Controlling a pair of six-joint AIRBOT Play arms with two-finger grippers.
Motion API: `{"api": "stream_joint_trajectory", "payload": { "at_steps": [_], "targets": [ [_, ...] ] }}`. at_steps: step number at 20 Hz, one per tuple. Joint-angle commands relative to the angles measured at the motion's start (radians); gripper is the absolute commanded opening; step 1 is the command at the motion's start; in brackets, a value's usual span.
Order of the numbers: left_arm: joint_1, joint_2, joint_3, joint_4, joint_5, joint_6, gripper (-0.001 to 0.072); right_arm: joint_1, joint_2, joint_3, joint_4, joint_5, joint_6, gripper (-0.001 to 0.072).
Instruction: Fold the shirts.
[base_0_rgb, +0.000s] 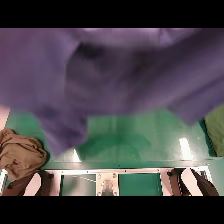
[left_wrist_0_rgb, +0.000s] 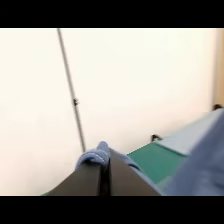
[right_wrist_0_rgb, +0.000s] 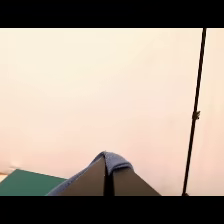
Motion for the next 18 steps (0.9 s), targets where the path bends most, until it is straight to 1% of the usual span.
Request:
{"api": "stream_joint_trajectory", "payload": {
  "at_steps": [1, 3, 5, 6, 8, 10, 11, 13, 16, 18],
  "targets": [
    [0.000, 0.022, -0.067, 0.220, -0.083, -0.116, 0.0026, -0.005, 0.010, -0.010, -0.045, -0.001, 0.008, 0.0018],
    [0.000, 0.002, -0.211, 0.217, -0.148, -0.116, 0.0026, -0.002, 0.002, -0.120, -0.041, 0.001, 0.008, 0.0019],
    [0.000, -0.051, -0.370, 0.195, -0.188, -0.097, 0.0026, 0.000, -0.007, -0.311, -0.042, -0.006, 0.004, 0.0019],
    [0.000, -0.086, -0.449, 0.182, -0.177, -0.057, 0.0026, 0.013, -0.021, -0.416, -0.042, -0.023, -0.013, 0.0019],
    [-0.007, -0.189, -0.598, 0.121, -0.099, 0.037, 0.0026, 0.073, -0.080, -0.645, -0.042, -0.116, -0.051, 0.0019],
    [-0.045, -0.337, -0.683, 0.052, -0.022, 0.135, 0.0026, 0.148, -0.200, -0.804, -0.042, -0.217, -0.097, 0.0018],
    [-0.079, -0.434, -0.684, 0.034, -0.004, 0.171, 0.0026, 0.185, -0.284, -0.842, -0.042, -0.261, -0.124, 0.0019],
    [-0.140, -0.610, -0.668, 0.014, 0.053, 0.201, 0.0025, 0.247, -0.465, -0.837, -0.041, -0.321, -0.135, 0.0019],
    [-0.199, -0.846, -0.571, 0.011, 0.118, 0.201, 0.0025, 0.302, -0.705, -0.743, -0.036, -0.366, -0.135, 0.0019],
    [-0.205, -0.944, -0.487, 0.011, 0.167, 0.172, 0.0025, 0.318, -0.824, -0.650, -0.027, -0.364, -0.116, 0.0019]
  ]
}}
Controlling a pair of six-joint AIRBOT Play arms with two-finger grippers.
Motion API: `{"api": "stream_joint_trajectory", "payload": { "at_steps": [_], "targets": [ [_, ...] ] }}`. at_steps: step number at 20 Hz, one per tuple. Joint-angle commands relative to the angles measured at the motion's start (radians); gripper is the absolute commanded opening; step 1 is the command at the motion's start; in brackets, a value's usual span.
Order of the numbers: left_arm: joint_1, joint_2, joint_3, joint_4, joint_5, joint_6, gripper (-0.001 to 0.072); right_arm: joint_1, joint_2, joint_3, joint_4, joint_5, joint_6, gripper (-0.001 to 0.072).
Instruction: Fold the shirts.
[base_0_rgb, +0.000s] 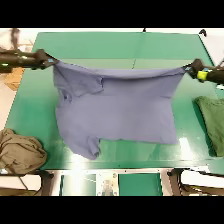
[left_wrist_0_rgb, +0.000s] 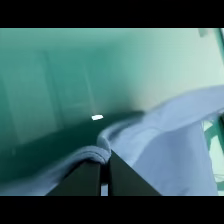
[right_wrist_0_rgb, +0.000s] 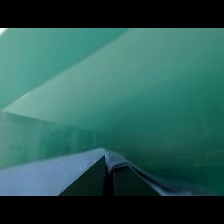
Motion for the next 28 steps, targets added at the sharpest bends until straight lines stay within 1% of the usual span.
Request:
{"api": "stream_joint_trajectory", "payload": {
  "at_steps": [1, 4, 6, 8, 9, 10, 11, 13, 14, 16, 18, 20, 23, 25, 28],
  "targets": [
    [-0.027, -0.201, 0.114, -0.013, 0.101, -0.021, 0.0025, 0.047, -0.230, 0.117, 0.011, -0.037, 0.021, 0.0018],
    [-0.028, -0.238, 0.171, -0.010, 0.129, -0.024, 0.0025, 0.047, -0.299, 0.211, 0.011, -0.035, 0.023, 0.0018],
    [-0.027, -0.237, 0.171, 0.029, 0.136, -0.028, 0.0025, 0.046, -0.305, 0.221, 0.007, -0.030, 0.023, 0.0018],
    [-0.024, -0.237, 0.171, 0.127, 0.119, -0.085, 0.0025, 0.046, -0.303, 0.221, -0.004, -0.008, 0.019, 0.0018],
    [-0.020, -0.237, 0.171, 0.163, 0.089, -0.106, 0.0025, 0.042, -0.299, 0.220, -0.011, 0.021, 0.005, 0.0017],
    [-0.013, -0.237, 0.171, 0.176, 0.048, -0.106, 0.0025, 0.035, -0.294, 0.220, -0.023, 0.057, -0.010, 0.0017],
    [-0.004, -0.236, 0.171, 0.176, 0.006, -0.106, 0.0025, 0.026, -0.284, 0.220, -0.060, 0.092, -0.011, 0.0016],
    [0.020, -0.236, 0.170, 0.183, -0.088, -0.121, 0.0025, 0.014, -0.254, 0.201, -0.170, 0.140, 0.019, 0.0016],
    [0.026, -0.236, 0.169, 0.223, -0.132, -0.141, 0.0025, 0.012, -0.229, 0.166, -0.206, 0.137, 0.022, 0.0015],
    [0.021, -0.236, 0.160, 0.313, -0.177, -0.184, 0.0025, 0.009, -0.190, 0.083, -0.233, 0.115, 0.018, 0.0016],
    [0.007, -0.236, 0.138, 0.316, -0.203, -0.185, 0.0025, 0.006, -0.181, 0.019, -0.236, 0.105, 0.010, 0.0016],
    [0.005, -0.236, 0.124, 0.336, -0.240, -0.204, 0.0025, 0.006, -0.181, -0.029, -0.237, 0.098, 0.009, 0.0016],
    [0.005, -0.237, 0.123, 0.415, -0.240, -0.238, 0.0025, 0.006, -0.181, -0.060, -0.236, 0.097, -0.008, 0.0015],
    [0.005, -0.237, 0.123, 0.432, -0.240, -0.257, 0.0025, 0.006, -0.181, -0.060, -0.236, 0.097, -0.008, 0.0015],
    [0.005, -0.237, 0.077, 0.436, -0.224, -0.260, 0.0025, 0.006, -0.181, -0.060, -0.237, 0.097, -0.008, 0.0016]
  ]
}}
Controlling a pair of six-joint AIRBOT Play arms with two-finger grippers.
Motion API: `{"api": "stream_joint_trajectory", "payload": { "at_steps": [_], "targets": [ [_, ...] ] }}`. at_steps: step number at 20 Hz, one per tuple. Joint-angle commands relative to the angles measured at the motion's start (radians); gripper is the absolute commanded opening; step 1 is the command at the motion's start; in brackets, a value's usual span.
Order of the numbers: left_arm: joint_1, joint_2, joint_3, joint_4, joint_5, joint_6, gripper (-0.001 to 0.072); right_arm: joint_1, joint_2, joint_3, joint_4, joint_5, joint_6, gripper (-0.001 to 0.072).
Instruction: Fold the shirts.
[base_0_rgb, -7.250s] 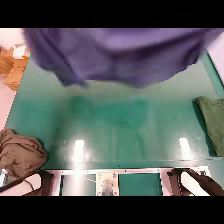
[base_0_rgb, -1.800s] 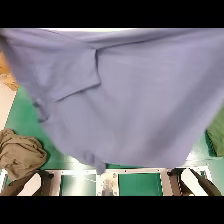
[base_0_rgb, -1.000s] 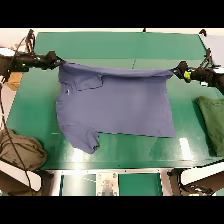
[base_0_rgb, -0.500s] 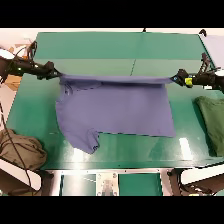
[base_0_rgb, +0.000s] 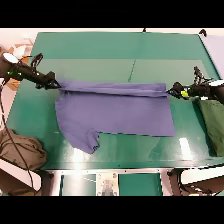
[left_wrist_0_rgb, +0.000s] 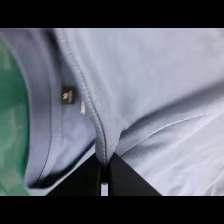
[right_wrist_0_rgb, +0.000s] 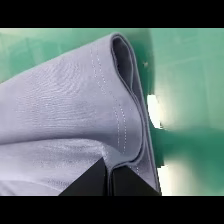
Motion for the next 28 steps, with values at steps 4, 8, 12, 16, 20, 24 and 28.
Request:
{"api": "stream_joint_trajectory", "payload": {
  "at_steps": [4, 8, 12, 16, 20, 24, 28],
  "targets": [
    [-0.001, -0.001, -0.080, 0.023, 0.055, -0.016, 0.0025, 0.002, 0.001, -0.014, -0.008, 0.001, -0.002, 0.0016],
    [-0.001, -0.001, -0.084, 0.013, 0.049, -0.015, 0.0025, 0.005, 0.001, -0.033, -0.009, 0.021, 0.001, 0.0017],
    [-0.001, -0.001, -0.087, 0.009, 0.015, -0.016, 0.0026, 0.006, 0.001, -0.057, -0.012, 0.047, 0.022, 0.0017],
    [-0.001, -0.001, -0.087, -0.021, 0.013, -0.016, 0.0026, 0.006, 0.001, -0.058, -0.011, 0.048, 0.032, 0.0146],
    [0.014, 0.000, -0.037, -0.054, -0.100, -0.047, 0.0509, -0.029, 0.021, 0.017, -0.015, 0.185, 0.050, 0.0336],
    [0.071, 0.094, -0.080, -0.060, -0.208, -0.078, 0.0509, -0.123, 0.157, -0.031, -0.055, 0.269, 0.081, 0.0336],
    [0.110, 0.392, -0.452, -0.057, -0.124, -0.066, 0.0509, -0.240, 0.370, -0.267, -0.097, 0.257, 0.082, 0.0360]
  ]
}}
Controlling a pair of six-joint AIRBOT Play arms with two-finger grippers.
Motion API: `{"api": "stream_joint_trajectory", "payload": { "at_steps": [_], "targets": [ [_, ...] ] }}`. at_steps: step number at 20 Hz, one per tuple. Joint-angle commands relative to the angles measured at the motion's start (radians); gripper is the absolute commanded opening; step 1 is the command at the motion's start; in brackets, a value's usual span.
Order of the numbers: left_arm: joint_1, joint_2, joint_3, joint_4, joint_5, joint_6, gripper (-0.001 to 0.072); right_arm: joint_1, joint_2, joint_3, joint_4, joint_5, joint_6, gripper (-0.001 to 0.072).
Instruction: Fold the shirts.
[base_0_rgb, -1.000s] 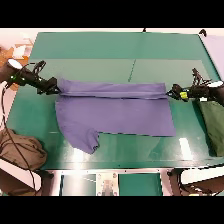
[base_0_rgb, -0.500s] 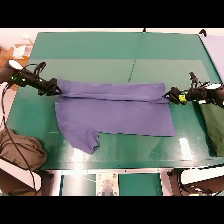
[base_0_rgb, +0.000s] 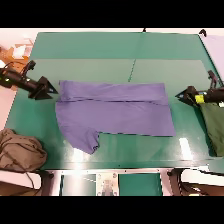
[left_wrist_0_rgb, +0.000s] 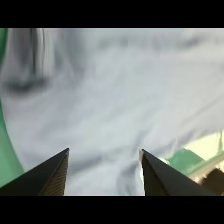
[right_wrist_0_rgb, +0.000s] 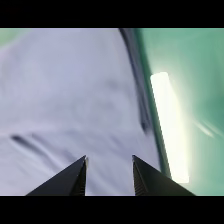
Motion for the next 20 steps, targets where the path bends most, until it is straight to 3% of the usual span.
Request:
{"api": "stream_joint_trajectory", "payload": {
  "at_steps": [1, 6, 11, 13, 14, 19, 20],
  "targets": [
    [0.023, 0.259, -0.323, -0.001, 0.069, 0.000, 0.0509, -0.095, 0.170, -0.174, -0.025, -0.011, 0.020, 0.0411],
    [0.023, 0.599, -0.795, -0.006, 0.185, -0.071, 0.0509, -0.117, 0.283, -0.335, 0.034, -0.063, 0.029, 0.0445],
    [0.023, 0.654, -1.091, -0.153, 0.330, -0.031, 0.0508, -0.117, 0.283, -0.406, 0.055, -0.061, 0.029, 0.0445],
    [0.023, 0.654, -1.151, -0.174, 0.383, -0.017, 0.0505, -0.117, 0.283, -0.416, 0.079, -0.061, 0.028, 0.0444],
    [0.023, 0.654, -1.168, -0.174, 0.406, -0.011, 0.0469, -0.117, 0.283, -0.417, 0.089, -0.060, 0.027, 0.0444],
    [-0.047, 0.652, -1.189, -0.263, 0.580, 0.008, 0.0468, -0.117, 0.283, -0.422, 0.100, -0.060, 0.025, 0.0444],
    [-0.080, 0.652, -1.189, -0.296, 0.613, 0.009, 0.0414, -0.118, 0.283, -0.425, 0.100, -0.059, 0.026, 0.0445]
  ]
}}
